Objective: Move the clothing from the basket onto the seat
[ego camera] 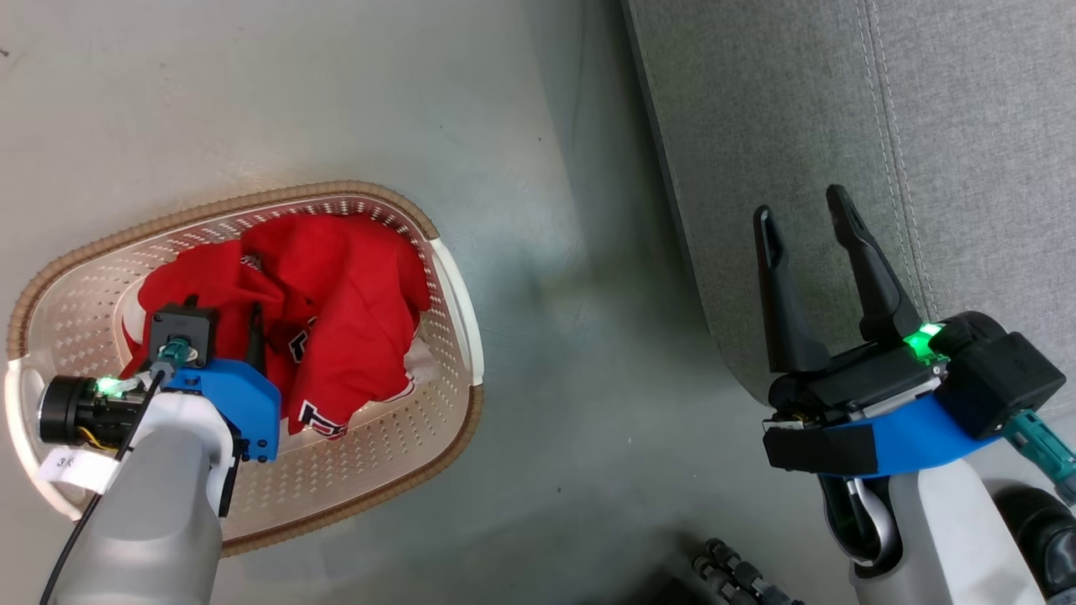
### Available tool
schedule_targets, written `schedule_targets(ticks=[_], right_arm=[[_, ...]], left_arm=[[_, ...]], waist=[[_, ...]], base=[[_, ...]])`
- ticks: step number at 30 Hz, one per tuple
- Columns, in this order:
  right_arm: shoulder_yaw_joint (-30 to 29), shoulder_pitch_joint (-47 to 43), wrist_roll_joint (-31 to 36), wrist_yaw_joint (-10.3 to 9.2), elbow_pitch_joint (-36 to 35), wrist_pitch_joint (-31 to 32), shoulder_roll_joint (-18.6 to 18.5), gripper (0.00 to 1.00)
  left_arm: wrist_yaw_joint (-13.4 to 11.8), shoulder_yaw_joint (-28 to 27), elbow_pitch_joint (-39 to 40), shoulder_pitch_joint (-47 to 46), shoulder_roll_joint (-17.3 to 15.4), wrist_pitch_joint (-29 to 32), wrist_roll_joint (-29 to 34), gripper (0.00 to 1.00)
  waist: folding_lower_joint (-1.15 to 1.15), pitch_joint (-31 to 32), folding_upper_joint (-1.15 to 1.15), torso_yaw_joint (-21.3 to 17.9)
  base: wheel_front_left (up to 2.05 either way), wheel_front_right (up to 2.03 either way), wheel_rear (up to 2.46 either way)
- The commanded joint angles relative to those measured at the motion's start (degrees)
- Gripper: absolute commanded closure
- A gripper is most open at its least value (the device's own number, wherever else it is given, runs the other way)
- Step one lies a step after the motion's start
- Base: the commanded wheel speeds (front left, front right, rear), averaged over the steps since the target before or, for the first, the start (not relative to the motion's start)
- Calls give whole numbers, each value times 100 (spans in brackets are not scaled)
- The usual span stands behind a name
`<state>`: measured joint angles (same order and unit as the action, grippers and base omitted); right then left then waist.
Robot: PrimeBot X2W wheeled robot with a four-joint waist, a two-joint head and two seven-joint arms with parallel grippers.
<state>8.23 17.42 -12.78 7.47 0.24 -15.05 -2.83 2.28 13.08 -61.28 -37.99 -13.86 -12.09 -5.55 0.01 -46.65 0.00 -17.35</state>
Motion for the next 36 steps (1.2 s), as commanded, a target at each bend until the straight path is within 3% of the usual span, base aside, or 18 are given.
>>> schedule_targets(ticks=[1,8,9,11,28,36], right_arm=[[19,101,-24,4,-18,-20,-10,0],[93,130,-66,4,-19,-20,-11,0],[92,141,-71,4,-9,-20,-11,0],[99,152,-82,4,7,-20,-11,0],[113,119,21,4,47,-20,-11,0],[77,120,132,4,142,-20,-11,0]], left_arm=[[-48,-7,-37,-112,-28,32,-17,0],[-253,-13,-287,-264,-13,243,-77,0],[-251,-15,-315,-266,1,237,-94,14],[-246,-6,-370,-279,24,266,-119,98],[-83,151,-606,-361,197,95,-278,100],[-42,236,-682,-312,320,-38,-321,100]], waist=[[-1,-20,0,-16],[-1,-82,0,-45],[-1,-88,0,-43],[-1,-94,0,-40],[-1,7,0,78],[-1,342,0,216]], base=[[0,0,0],[0,0,0],[0,0,0],[0,0,0],[0,0,0],[0,0,0]])
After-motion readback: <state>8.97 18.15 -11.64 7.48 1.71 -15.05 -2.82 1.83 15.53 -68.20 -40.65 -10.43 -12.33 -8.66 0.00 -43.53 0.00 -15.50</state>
